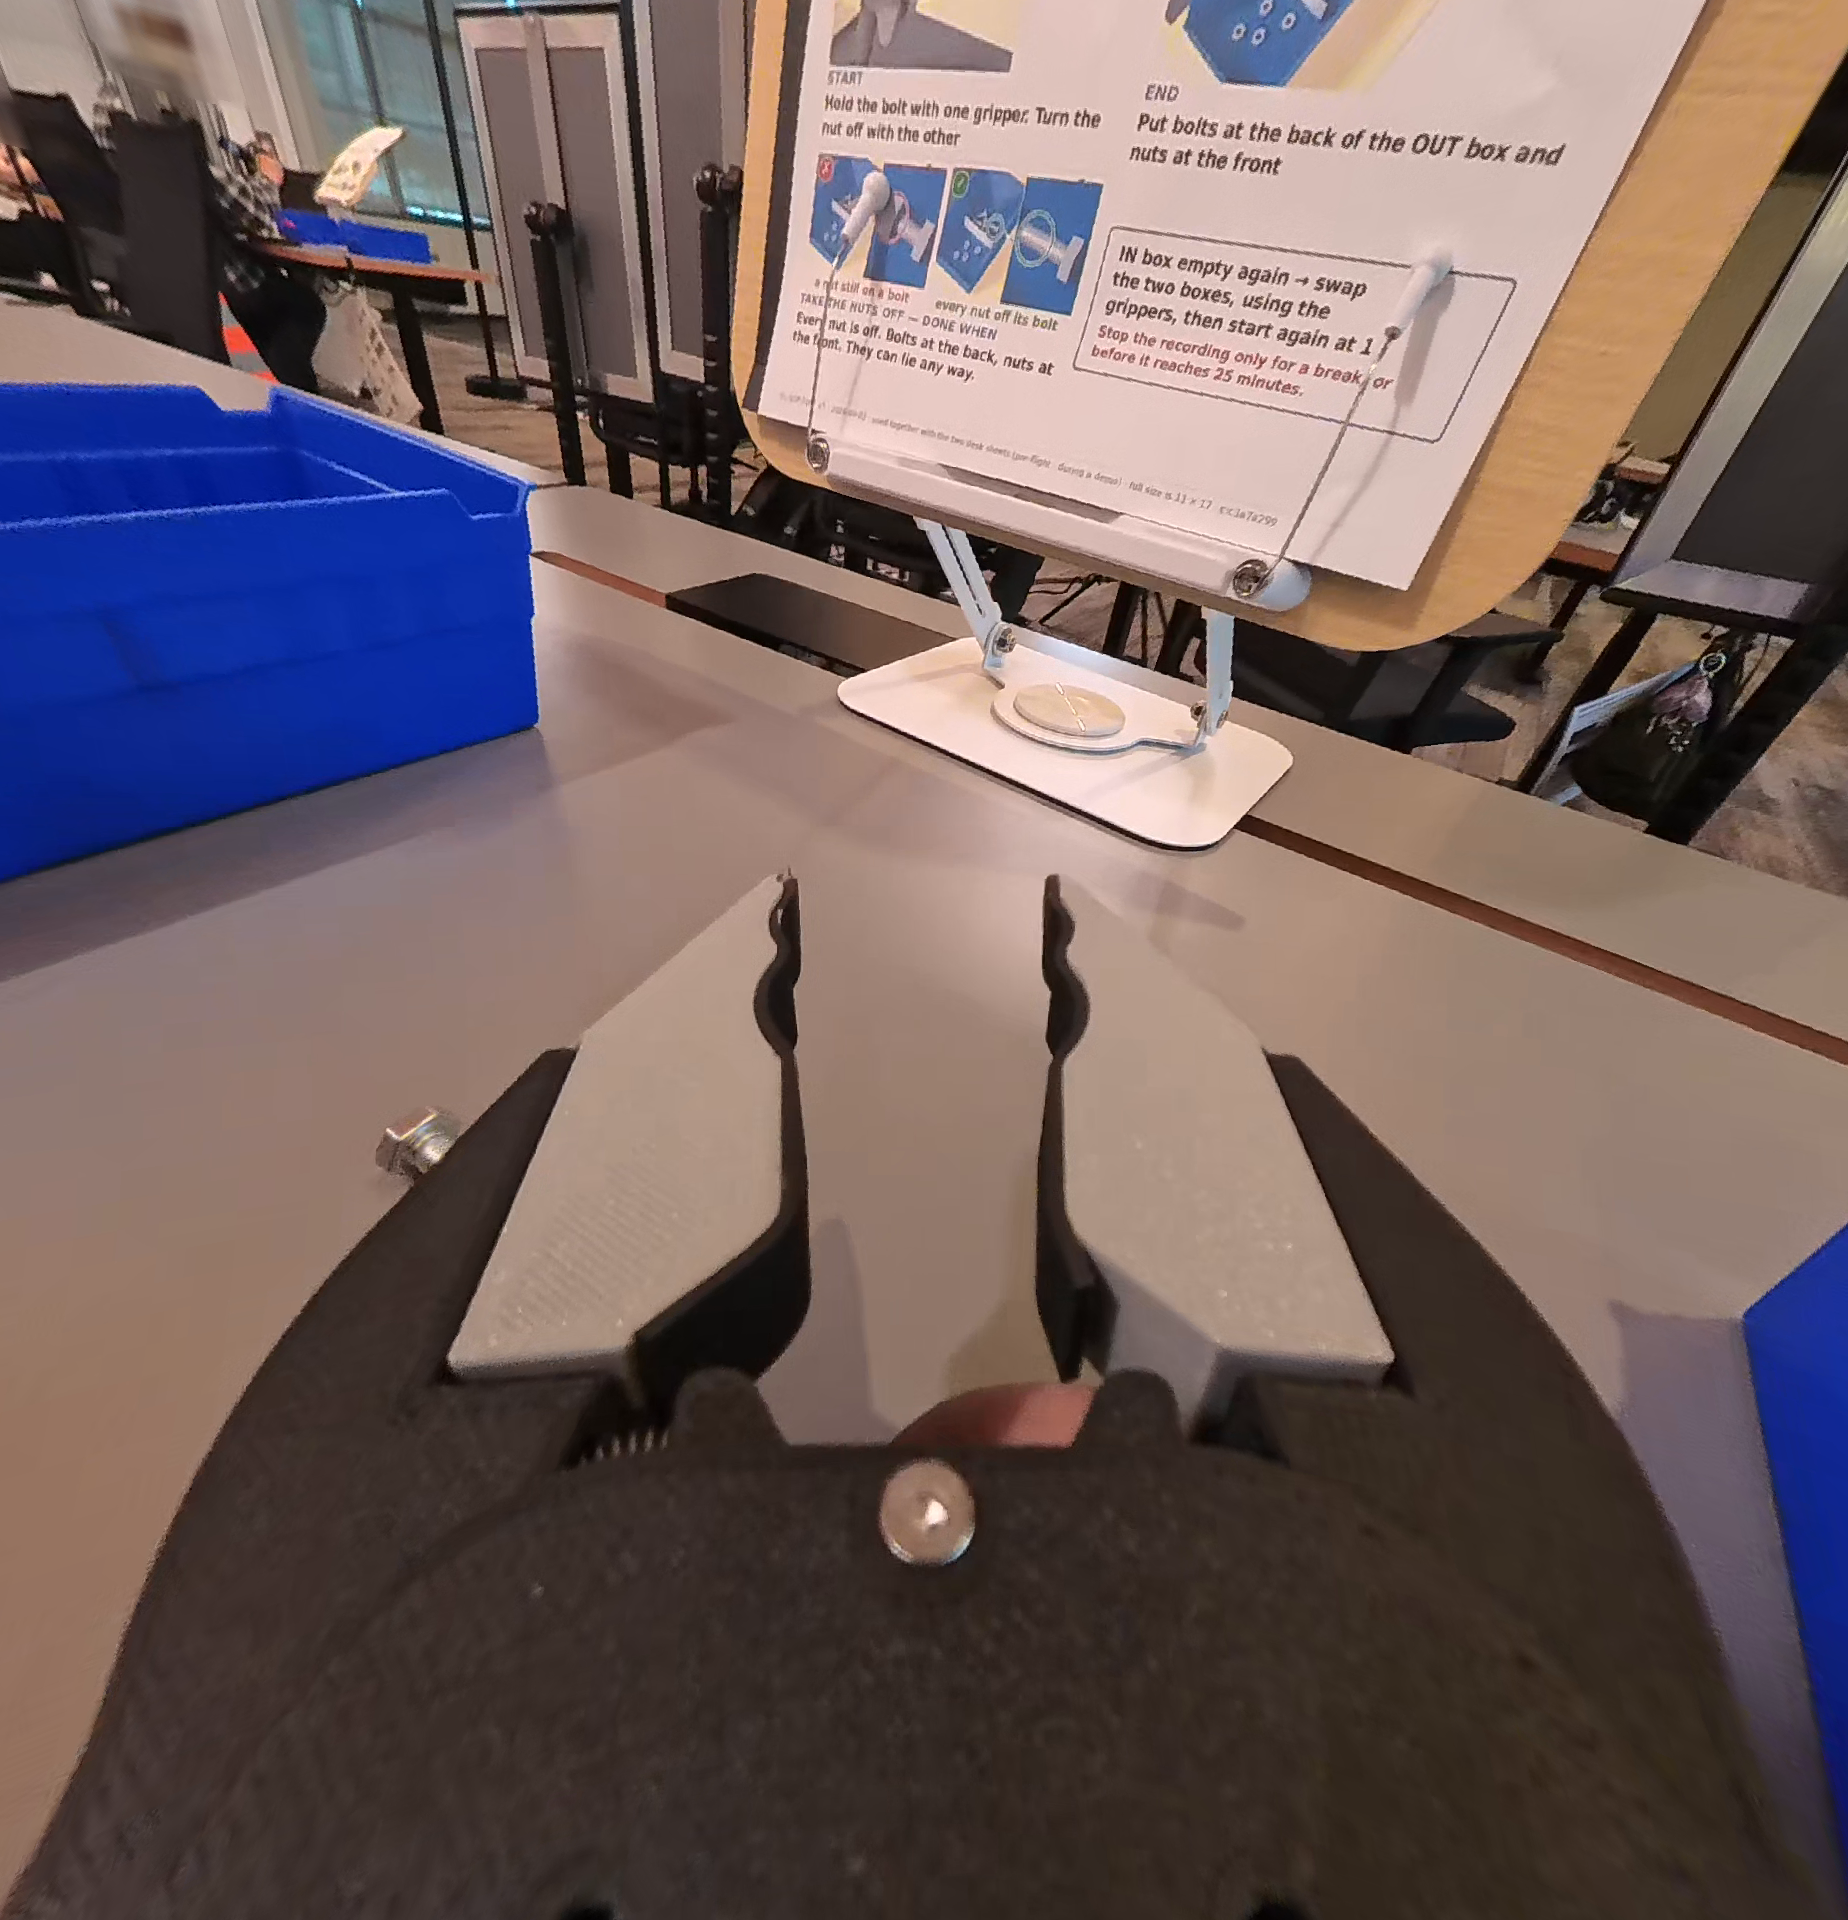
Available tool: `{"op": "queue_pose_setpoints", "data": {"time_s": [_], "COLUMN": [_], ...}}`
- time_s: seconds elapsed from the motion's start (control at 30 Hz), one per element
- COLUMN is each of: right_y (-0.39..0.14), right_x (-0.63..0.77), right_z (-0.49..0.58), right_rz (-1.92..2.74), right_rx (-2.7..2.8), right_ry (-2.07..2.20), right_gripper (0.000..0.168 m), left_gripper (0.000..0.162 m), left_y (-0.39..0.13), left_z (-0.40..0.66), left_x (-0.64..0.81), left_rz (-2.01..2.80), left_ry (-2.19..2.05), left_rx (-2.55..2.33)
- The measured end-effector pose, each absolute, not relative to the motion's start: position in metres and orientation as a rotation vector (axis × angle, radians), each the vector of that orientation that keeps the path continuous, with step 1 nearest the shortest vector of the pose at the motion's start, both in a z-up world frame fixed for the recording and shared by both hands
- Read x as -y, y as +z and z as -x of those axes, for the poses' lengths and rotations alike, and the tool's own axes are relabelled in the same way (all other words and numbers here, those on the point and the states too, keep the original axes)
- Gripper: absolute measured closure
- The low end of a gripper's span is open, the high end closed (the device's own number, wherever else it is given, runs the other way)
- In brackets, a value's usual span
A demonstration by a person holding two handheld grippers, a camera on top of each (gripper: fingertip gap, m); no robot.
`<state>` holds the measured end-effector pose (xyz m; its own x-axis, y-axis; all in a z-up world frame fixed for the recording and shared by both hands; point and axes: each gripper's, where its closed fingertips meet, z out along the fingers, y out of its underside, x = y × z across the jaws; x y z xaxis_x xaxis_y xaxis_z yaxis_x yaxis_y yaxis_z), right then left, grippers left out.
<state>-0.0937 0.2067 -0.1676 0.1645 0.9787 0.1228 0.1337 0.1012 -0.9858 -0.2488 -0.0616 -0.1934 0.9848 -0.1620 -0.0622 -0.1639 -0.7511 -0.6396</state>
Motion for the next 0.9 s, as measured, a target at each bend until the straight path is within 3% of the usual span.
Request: {"op": "queue_pose_setpoints", "data": {"time_s": [0.33, 0.5, 0.63, 0.77, 0.9], "right_y": [-0.167, -0.159, -0.155, -0.155, -0.15], "right_x": [-0.206, -0.207, -0.205, -0.201, -0.197], "right_z": [0.091, 0.087, 0.085, 0.086, 0.085], "right_rz": [1.309, 1.3, 1.297, 1.292, 1.281], "right_rx": [1.219, 1.196, 1.193, 1.213, 1.223], "right_ry": [0.977, 1.007, 1.034, 1.042, 1.052], "right_gripper": [0.125, 0.126, 0.126, 0.126, 0.125], "left_gripper": [0.129, 0.144, 0.145, 0.145, 0.145], "left_y": [-0.256, -0.262, -0.261, -0.234, -0.169], "left_z": [0.242, 0.24, 0.244, 0.255, 0.256], "left_x": [0.051, 0.051, 0.056, 0.066, 0.07], "left_rz": [2.683, 2.722, 2.733, 2.692, 2.561], "left_ry": [-0.009, -0.053, -0.04, -0.015, 0.071], "left_rx": [-0.374, -0.374, -0.37, -0.272, -0.209]}}
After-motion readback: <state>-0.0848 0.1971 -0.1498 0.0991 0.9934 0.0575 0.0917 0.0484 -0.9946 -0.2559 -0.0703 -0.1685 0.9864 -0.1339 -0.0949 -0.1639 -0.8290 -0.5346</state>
